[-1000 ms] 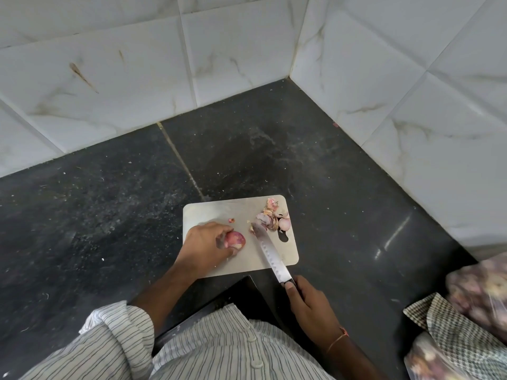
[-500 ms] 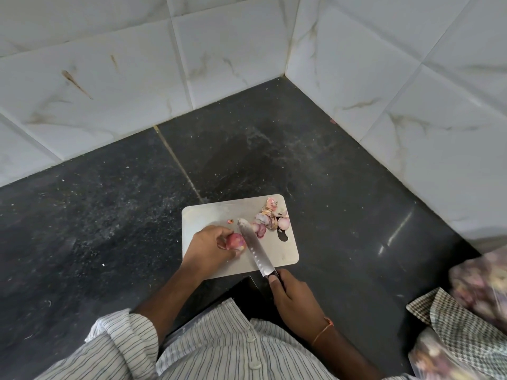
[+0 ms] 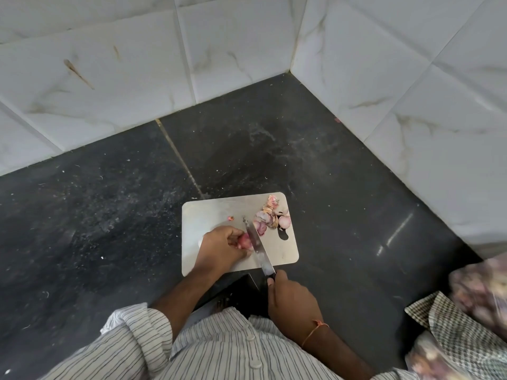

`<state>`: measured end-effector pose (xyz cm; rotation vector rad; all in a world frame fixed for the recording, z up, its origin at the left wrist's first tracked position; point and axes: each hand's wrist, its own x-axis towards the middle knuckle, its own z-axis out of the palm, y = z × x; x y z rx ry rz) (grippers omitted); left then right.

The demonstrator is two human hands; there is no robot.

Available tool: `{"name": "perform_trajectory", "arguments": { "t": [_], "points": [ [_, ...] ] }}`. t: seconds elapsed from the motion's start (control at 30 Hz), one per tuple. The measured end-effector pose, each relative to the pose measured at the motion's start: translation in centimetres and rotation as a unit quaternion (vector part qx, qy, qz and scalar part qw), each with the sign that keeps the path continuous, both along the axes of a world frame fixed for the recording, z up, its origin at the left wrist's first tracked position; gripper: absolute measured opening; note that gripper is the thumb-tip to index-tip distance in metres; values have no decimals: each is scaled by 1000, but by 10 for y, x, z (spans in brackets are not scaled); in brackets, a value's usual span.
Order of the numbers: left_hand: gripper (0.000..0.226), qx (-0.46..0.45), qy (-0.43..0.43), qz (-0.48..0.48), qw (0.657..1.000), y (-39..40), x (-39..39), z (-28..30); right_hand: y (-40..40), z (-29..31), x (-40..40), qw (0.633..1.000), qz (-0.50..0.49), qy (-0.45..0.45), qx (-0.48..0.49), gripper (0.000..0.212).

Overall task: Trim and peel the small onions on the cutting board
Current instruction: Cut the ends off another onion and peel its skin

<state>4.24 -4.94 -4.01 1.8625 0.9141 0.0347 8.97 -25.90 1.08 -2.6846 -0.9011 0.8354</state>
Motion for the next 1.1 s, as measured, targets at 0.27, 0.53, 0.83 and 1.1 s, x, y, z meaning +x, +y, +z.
{"name": "perform_trajectory", "arguments": {
  "t": [0.27, 0.53, 0.83, 1.1],
  "points": [
    [46, 1, -4, 16, 1000, 2, -1, -5, 30, -6, 5, 1000, 9, 5, -8, 26],
    [44, 9, -10, 0, 1000, 1, 0, 3, 28, -12, 9, 1000, -3, 30, 4, 22],
    [42, 48, -4, -48, 998, 4, 1, 4, 14, -11, 27, 985, -60, 142, 80, 31],
    [48, 85, 8, -73, 994, 2, 5, 7, 27, -10, 20, 1000, -6, 13, 26, 25]
  ]
}}
